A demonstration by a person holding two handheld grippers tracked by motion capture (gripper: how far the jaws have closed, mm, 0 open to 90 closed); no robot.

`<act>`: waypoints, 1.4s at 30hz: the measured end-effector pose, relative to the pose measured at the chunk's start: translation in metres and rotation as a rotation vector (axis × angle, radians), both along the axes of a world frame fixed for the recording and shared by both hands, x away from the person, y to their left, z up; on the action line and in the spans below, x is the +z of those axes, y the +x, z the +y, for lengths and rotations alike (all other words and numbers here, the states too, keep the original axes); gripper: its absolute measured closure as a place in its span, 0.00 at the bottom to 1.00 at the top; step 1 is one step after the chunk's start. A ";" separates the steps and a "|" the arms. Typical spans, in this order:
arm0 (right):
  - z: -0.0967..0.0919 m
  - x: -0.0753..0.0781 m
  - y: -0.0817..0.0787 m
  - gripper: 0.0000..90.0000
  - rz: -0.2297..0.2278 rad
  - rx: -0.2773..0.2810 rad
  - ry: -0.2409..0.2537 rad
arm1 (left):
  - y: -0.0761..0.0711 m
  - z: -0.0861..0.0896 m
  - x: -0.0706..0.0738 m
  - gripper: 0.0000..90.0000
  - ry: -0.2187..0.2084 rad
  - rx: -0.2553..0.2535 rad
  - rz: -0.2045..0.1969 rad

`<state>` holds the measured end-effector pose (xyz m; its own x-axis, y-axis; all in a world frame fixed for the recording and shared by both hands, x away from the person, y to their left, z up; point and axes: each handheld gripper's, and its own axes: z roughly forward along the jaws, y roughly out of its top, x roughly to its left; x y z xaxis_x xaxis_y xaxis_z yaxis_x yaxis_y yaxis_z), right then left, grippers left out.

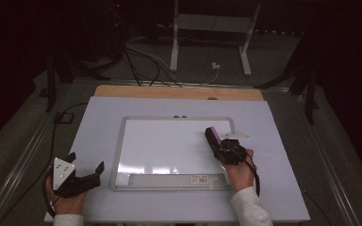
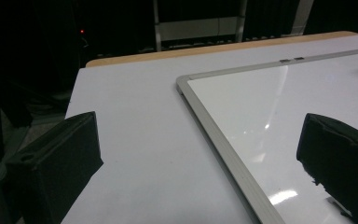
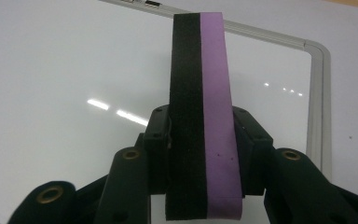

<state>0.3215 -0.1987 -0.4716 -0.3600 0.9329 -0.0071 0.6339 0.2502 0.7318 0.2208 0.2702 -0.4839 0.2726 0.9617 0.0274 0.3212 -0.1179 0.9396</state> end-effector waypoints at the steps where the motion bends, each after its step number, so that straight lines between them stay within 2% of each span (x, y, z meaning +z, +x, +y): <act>1: -0.001 0.000 -0.001 0.71 0.001 -0.002 0.001 | 0.000 0.000 0.000 0.01 0.000 0.000 0.000; 14: -0.012 0.002 -0.018 0.70 0.004 -0.032 0.021 | 0.000 -0.001 0.000 0.01 0.001 -0.001 0.000; 21: -0.017 0.004 -0.028 0.70 -0.010 -0.044 0.014 | 0.000 -0.001 0.000 0.01 0.002 -0.001 0.001; 25: -0.020 0.003 -0.032 0.70 -0.001 -0.061 0.023 | 0.000 -0.001 0.000 0.01 0.003 -0.002 0.002; 42: -0.026 0.002 -0.043 0.70 0.002 -0.090 0.024 | 0.000 -0.002 0.000 0.01 0.003 -0.004 0.002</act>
